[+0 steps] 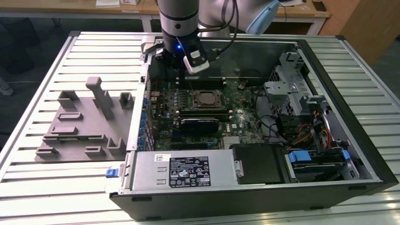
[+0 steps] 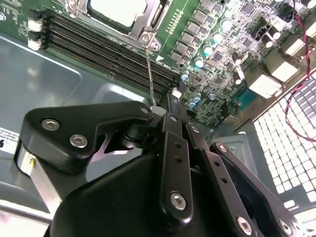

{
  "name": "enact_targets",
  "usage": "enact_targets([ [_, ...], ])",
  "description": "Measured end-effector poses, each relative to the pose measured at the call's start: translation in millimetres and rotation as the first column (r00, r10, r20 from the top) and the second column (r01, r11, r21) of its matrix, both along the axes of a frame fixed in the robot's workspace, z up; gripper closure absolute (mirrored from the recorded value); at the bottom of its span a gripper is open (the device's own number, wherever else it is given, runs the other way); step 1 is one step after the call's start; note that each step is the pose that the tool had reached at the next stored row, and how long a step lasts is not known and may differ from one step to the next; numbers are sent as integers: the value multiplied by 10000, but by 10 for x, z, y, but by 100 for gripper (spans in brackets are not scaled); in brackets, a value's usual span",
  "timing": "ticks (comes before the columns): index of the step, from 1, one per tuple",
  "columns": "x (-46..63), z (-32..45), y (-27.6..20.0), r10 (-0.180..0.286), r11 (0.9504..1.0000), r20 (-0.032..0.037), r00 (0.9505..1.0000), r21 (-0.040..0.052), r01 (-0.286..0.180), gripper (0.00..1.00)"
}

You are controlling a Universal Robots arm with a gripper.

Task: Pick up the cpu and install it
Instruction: 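Install the first cpu locking lever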

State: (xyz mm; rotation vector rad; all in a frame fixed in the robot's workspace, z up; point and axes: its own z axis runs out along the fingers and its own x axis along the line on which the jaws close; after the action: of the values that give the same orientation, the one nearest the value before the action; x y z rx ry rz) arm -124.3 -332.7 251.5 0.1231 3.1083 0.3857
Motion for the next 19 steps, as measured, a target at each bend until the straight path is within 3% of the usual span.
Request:
enact_targets([
  [7,60,0,0,1,10000,-1,10000,1,-1,89],
  [19,336,-1,1,1,10000,-1,10000,1,-1,89],
])
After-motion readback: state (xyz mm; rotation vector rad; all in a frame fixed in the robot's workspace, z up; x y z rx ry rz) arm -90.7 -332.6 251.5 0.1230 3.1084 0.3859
